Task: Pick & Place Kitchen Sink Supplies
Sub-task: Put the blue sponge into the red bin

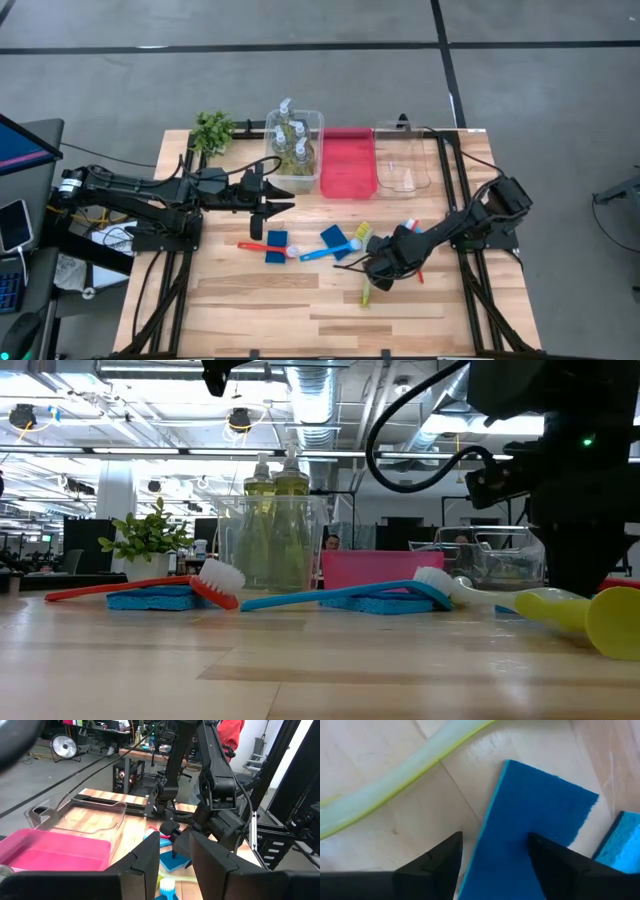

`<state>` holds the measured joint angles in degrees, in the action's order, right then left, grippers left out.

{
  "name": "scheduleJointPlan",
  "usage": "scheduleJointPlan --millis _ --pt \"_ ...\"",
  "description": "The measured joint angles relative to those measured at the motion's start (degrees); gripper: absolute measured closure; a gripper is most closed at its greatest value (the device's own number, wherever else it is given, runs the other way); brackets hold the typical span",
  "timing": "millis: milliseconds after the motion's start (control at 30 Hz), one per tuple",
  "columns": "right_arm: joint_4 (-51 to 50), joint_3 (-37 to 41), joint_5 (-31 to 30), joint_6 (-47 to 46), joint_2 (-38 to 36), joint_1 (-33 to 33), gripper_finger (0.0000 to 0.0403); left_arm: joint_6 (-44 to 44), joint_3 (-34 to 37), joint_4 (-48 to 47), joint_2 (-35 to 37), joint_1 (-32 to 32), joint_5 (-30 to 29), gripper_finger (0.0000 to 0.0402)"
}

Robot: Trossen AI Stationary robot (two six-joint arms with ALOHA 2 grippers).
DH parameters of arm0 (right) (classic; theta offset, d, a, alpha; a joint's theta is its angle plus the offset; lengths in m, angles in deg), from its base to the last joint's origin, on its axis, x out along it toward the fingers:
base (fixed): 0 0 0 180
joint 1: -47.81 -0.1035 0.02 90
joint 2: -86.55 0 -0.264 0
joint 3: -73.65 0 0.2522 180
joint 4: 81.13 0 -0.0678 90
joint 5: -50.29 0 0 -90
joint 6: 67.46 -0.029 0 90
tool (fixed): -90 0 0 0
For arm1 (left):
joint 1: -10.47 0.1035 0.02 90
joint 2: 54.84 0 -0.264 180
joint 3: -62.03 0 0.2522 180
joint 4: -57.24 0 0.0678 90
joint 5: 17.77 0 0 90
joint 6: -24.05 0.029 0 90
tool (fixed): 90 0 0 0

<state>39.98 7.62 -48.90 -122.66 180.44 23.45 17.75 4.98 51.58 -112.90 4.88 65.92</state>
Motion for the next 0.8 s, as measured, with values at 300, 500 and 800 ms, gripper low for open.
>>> scheduleJointPlan --millis 300,500,800 --pt "-0.53 -0.18 1.85 -0.85 -3.78 0.05 0.0317 0.0 0.0 -0.2 -0.09 0.0 0.0 0.0294" --pt "-0.75 -1.74 2.73 -1.0 -8.23 -0.06 0.0394 0.0 0.0 -0.3 -0.09 0.0 0.0 0.0294" --pt "-0.82 -5.0 1.98 0.93 -16.31 0.0 0.0398 0.01 0.0 -0.37 -0.09 0.0 0.0 0.0294"
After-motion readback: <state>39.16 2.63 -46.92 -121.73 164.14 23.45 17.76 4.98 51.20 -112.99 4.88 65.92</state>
